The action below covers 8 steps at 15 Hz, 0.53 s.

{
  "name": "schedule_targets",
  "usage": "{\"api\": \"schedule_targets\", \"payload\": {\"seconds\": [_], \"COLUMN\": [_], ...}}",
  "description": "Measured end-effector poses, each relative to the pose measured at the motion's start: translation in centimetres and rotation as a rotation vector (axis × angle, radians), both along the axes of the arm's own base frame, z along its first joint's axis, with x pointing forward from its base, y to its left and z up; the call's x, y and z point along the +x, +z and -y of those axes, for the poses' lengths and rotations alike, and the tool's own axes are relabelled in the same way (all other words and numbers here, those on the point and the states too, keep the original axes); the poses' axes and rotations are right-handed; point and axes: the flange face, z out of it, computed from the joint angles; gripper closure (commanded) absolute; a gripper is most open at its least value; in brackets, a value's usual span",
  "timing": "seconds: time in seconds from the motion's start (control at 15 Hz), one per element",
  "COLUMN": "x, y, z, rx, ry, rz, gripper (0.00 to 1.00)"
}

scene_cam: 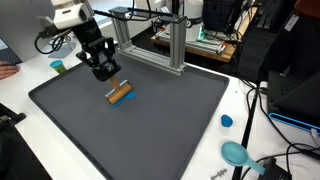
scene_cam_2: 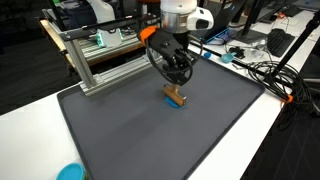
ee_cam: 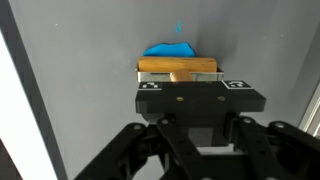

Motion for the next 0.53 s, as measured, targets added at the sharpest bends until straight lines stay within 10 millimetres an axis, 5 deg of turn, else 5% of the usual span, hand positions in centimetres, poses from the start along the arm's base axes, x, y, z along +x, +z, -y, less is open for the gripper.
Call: {"api": "schedule_targets", "payload": {"seconds": [0.33, 0.53], "x": [-0.1, 0.1], "y": [-0.3, -1.1], "z": [0.9, -0.3], "rx": [0.070, 0.122], "ry": [0.039, 0.068], "rz": [0.014, 0.015], "gripper": [0.79, 0.79]}}
